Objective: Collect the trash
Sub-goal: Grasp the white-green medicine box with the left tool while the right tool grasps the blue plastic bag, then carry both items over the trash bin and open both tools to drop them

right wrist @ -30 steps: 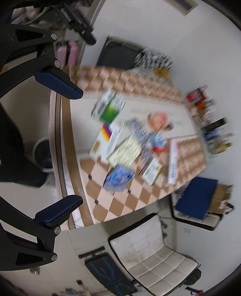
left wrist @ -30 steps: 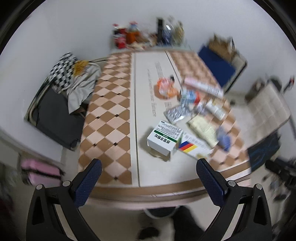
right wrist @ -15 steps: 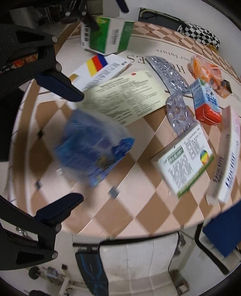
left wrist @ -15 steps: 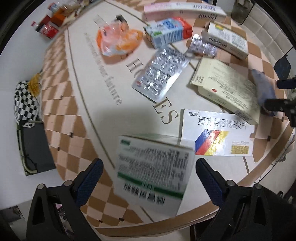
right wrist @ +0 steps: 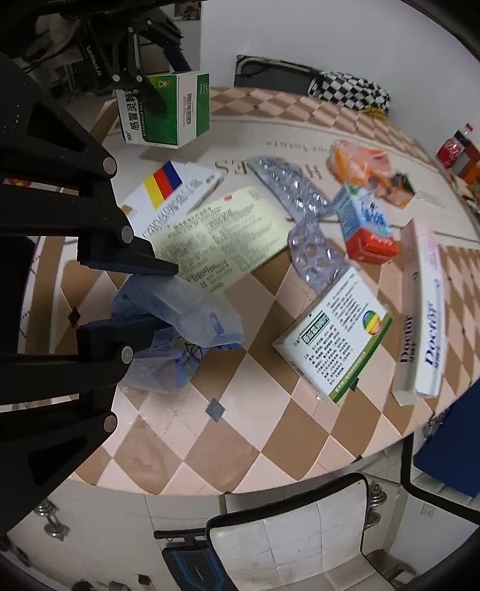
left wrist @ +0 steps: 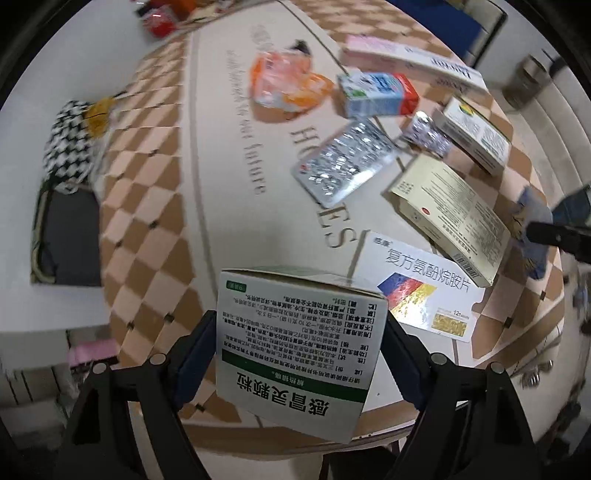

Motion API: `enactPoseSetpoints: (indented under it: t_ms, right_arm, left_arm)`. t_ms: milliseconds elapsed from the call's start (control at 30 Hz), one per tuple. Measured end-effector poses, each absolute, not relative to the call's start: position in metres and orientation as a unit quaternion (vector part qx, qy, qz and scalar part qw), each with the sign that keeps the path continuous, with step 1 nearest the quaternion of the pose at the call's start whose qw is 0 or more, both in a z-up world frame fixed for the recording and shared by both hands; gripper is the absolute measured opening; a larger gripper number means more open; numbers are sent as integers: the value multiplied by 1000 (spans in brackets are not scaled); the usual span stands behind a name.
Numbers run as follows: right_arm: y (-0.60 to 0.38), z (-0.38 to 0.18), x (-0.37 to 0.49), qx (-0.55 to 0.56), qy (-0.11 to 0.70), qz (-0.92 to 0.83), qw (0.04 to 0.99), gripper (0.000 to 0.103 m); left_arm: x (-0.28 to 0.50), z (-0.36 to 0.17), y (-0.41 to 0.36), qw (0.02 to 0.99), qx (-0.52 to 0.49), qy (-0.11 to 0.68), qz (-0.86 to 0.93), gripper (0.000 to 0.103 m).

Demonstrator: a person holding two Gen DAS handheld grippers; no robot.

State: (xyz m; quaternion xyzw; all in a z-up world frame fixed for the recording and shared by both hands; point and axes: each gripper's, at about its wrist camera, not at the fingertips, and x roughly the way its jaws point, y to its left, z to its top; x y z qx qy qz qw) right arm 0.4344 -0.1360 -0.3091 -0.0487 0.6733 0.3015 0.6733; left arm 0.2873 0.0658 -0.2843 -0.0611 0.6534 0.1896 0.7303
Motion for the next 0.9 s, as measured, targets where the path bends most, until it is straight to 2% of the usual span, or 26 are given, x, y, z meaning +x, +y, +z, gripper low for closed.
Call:
enactPoseSetpoints:
  t_ms: [200, 500, 700, 900]
  right_arm:
    - [-151, -275, 384, -37, 646, 318, 693, 20]
    - [-193, -245, 244, 17, 623, 304, 721, 20]
    - [-221, -275, 155, 51, 648, 270, 710, 20]
    - [-242, -351, 99, 66, 696, 237, 675, 20]
  left_arm:
    - [244, -248, 50, 755, -71, 609, 232, 83]
    - [133, -220, 18, 788, -97, 563, 227, 83]
    - [69, -247, -5, 779, -127, 581, 197, 83]
    - [33, -322, -22, 745, -162, 624, 172, 83]
